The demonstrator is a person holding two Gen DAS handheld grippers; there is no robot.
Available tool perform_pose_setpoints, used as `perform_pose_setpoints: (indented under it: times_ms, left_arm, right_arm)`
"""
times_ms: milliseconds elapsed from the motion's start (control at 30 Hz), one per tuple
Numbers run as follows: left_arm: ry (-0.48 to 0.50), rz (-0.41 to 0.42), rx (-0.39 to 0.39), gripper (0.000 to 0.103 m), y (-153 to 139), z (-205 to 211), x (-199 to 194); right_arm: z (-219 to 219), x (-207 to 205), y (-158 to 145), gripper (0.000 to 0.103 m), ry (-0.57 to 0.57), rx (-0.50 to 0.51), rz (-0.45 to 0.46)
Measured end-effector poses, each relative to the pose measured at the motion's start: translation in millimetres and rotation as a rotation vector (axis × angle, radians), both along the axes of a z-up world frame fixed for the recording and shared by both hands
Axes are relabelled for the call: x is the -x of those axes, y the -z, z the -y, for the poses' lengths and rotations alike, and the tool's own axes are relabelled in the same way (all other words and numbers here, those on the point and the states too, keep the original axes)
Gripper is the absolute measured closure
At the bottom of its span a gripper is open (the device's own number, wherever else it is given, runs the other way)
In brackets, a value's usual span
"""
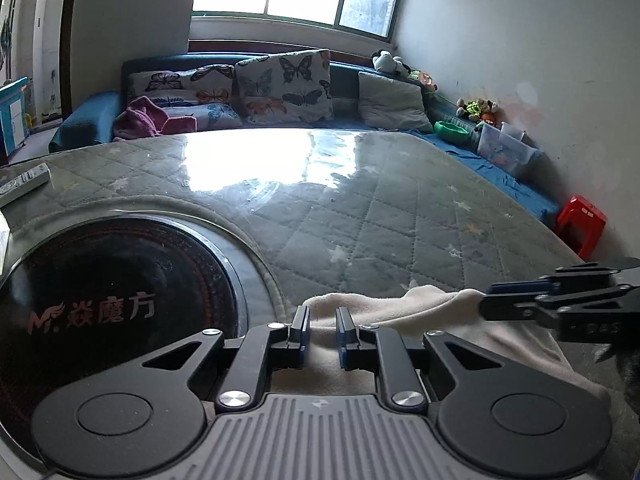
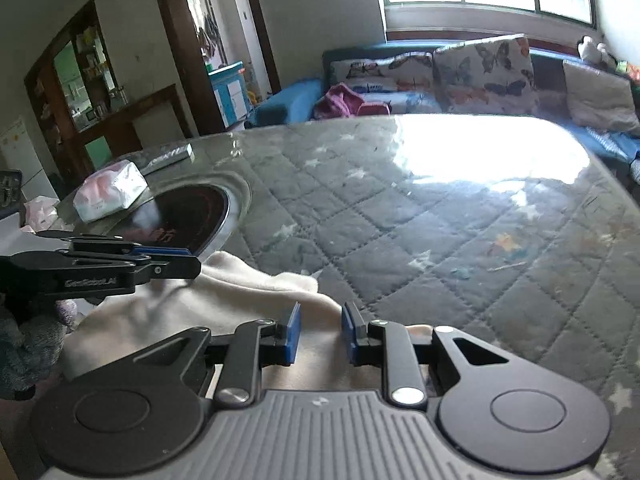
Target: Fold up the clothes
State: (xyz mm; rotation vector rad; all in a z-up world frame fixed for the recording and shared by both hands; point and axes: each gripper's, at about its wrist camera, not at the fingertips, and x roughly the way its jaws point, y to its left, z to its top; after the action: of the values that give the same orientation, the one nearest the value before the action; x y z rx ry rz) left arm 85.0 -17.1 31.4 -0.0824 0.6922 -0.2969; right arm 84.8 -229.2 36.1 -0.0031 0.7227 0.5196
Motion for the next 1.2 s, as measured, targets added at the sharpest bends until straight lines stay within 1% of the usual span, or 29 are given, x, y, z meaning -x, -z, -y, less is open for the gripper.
perform_pose_setpoints:
  times_ms: [133,200,300,367,467,533,667,833,967,1033,1100,1200]
  left_arm:
    - [0.004,0.002,-0.003,0.087,-0.5,1.4,-0.8]
    - [-0.002,0.002,0.000,0.087,-1.8,1.4,0.2]
    - [-0.002,0.012,-0.002,0.087,-8.3,0.9,9.5]
    - [0.026,0.025,0.001,0.087,-13.4,2.8,21.2]
    - [0.096,0.054,-0.014,0.087,-17.5,16.0,44.1]
    - [0.139,0.067,-0.017,0.087,-18.5,25.6,57.8]
    - [0.207,0.083,-0.007,0.087,-15.4,45.6,76.6]
    - [0.266,0.083,0.000,0.087,-6.7,62.9,85.4]
    - [0.285,0.065,-0.008,0.087,3.3,71.4,85.6]
    - [0.286,0.058,-0.012,0.087,7.8,73.4,85.7]
    - [0.285,0.062,-0.013,0.087,8.7,72.6,87.4]
    - [0.273,0.062,0.001,0.087,7.0,69.1,91.0]
  right_arm:
    - [8.4,8.4,0.4,0.082,-0.015,0.023,-0.002]
    - [13.1,9.1,4.6,0.082,0.001,0.040,-0.011]
    - [24.2,9.2,5.0,0.082,0.034,0.024,-0.021]
    - [25.7,15.3,-1.3,0.082,0.025,0.028,0.000]
    - [19.5,31.2,-13.0,0.082,-0.030,0.060,0.048]
    - [14.1,42.0,-17.0,0.082,-0.064,0.070,0.059]
    - [1.9,66.2,-15.9,0.082,-0.118,0.102,0.076]
    - [4.3,90.5,-10.6,0.082,-0.130,0.099,0.075]
    - [9.8,99.8,2.5,0.083,-0.117,0.125,0.060]
    - [15.4,99.4,7.2,0.083,-0.097,0.110,0.051]
    - [18.9,98.4,6.8,0.083,-0.091,0.098,0.039]
    - [16.8,97.6,-0.3,0.082,-0.100,0.108,0.059]
